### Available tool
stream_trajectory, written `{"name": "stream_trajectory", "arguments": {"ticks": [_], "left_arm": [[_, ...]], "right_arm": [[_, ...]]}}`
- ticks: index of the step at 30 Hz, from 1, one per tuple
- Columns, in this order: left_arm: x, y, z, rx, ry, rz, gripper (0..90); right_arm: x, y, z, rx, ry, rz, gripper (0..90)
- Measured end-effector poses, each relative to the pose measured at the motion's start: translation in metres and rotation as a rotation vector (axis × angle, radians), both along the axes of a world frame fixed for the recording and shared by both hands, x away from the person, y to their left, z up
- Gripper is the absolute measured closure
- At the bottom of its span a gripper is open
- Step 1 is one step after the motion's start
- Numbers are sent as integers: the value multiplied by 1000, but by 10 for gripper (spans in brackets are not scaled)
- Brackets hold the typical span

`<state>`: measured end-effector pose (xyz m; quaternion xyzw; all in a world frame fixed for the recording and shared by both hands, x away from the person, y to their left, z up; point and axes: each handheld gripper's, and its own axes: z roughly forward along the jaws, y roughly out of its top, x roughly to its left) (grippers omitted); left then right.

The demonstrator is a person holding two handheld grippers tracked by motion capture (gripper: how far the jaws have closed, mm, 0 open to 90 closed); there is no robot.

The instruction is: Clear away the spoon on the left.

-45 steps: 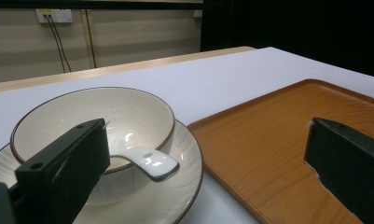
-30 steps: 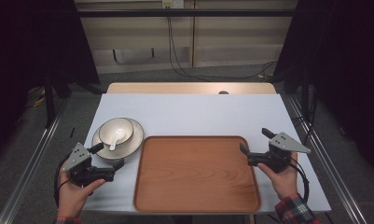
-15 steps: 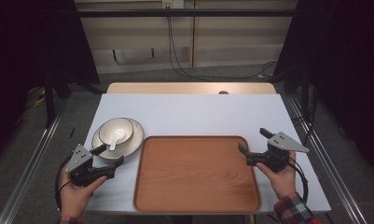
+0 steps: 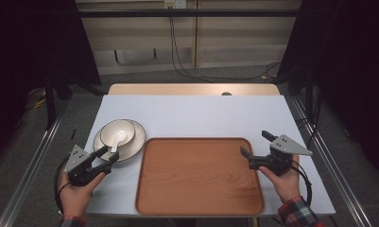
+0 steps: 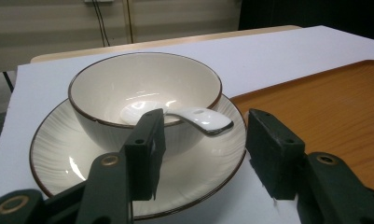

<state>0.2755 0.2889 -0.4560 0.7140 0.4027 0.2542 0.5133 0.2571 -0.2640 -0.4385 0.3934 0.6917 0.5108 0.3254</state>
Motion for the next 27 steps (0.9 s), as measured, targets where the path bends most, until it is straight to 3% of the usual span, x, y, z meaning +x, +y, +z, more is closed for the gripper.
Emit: {"name": "stream_trajectory", "arguments": {"ticks": [4, 6, 9, 11, 14, 27], "left_arm": [[2, -1, -2, -5, -5, 7, 489], [3, 0, -2, 14, -27, -1, 486], [3, 0, -1, 23, -43, 27, 487], [3, 0, -1, 10, -34, 20, 495], [3, -1, -1, 29, -40, 29, 497], [5, -3, 0, -20, -25, 34, 603]], "right_arm": [[-1, 0, 1, 2, -4, 3, 32], [-2, -1, 1, -3, -2, 1, 31], [-2, -1, 1, -4, 0, 4, 30], [-3, -1, 1, -10, 1, 0, 30], [-3, -1, 1, -8, -1, 2, 30], [-4, 0, 2, -9, -5, 8, 29]]}}
